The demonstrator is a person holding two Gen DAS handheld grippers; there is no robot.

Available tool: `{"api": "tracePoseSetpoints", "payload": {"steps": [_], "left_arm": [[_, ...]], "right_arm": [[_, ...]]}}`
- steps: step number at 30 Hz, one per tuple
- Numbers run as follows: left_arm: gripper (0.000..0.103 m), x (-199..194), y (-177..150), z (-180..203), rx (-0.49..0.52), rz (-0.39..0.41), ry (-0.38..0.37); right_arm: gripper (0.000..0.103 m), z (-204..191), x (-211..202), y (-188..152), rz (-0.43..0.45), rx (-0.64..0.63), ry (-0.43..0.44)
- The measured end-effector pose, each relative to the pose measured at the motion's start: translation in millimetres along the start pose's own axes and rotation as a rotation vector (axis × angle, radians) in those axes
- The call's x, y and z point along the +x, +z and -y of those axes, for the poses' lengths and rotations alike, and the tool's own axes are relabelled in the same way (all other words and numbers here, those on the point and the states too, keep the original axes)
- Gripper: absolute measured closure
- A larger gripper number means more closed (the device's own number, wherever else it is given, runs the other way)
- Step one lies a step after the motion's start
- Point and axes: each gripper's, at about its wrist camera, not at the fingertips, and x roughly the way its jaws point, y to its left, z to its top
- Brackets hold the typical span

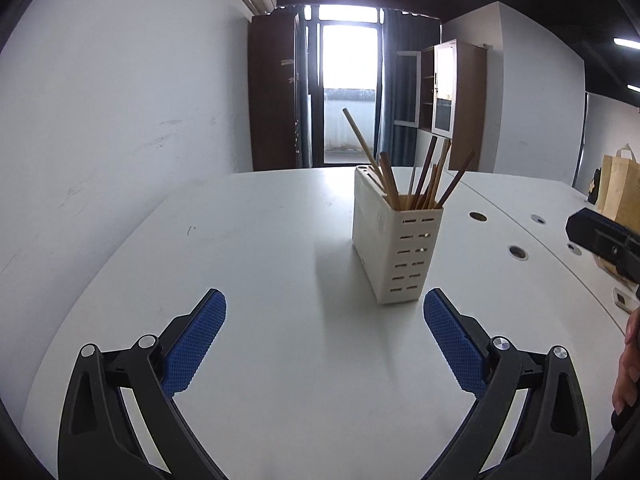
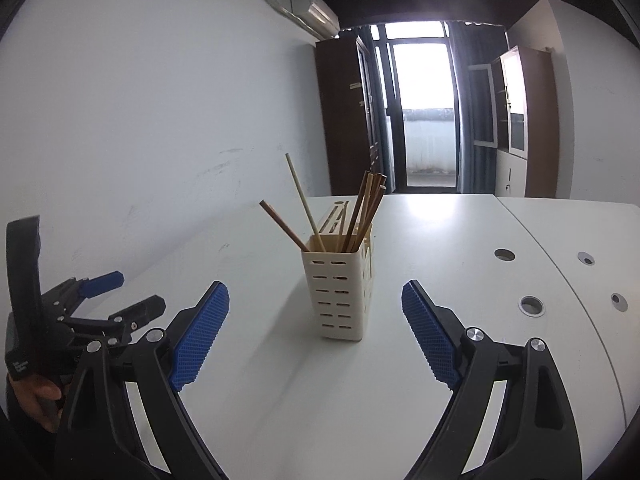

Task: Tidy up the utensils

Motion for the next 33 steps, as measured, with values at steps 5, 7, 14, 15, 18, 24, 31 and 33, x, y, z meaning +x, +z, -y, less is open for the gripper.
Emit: {"api": "tracePoseSetpoints", "payload": {"steps": [5,7,14,15,18,24,31,33], "left_arm": [[0.006,-17.9,-19.1,-2.6,0.007,-0.022,-0.003],[0.006,-25.9,-24.5,-2.6,0.010,-0.020,-0.006],[0.006,-52.1,-34.3,0.2,0.041,0.004,-0.019],[0.006,-54.2,-34.4,0.4,0.044,0.005,-0.017],[0.006,-57.2,-33.0,3.8,0.050,0.005,-0.003],[0.006,-53.9,-29.5,16.3,0.064,0.002,0.003],[0.006,-37.9,-24.1,29.0,0.068,-0.026,-0.003],[0.006,-32.3,-21.6,30.5,0.056,-0.035,-0.003]], "right_arm": [[0.014,-8.5,-16.4,-10.4,0.007,0.025,-0.020],[0.014,-11.6,-21.3,-15.6,0.006,0.034,-0.031],[0.014,-23.0,-30.1,-23.3,0.005,0.018,-0.048],[0.014,-24.3,-30.9,-24.2,0.003,0.013,-0.043],[0.014,-26.7,-32.2,-25.8,-0.007,-0.009,-0.038],[0.013,-17.9,-32.4,-23.8,-0.006,-0.012,-0.038],[0.013,-5.4,-30.2,-28.9,-0.017,-0.014,-0.037],[0.013,-1.4,-30.7,-32.0,-0.015,-0.018,-0.038]]}}
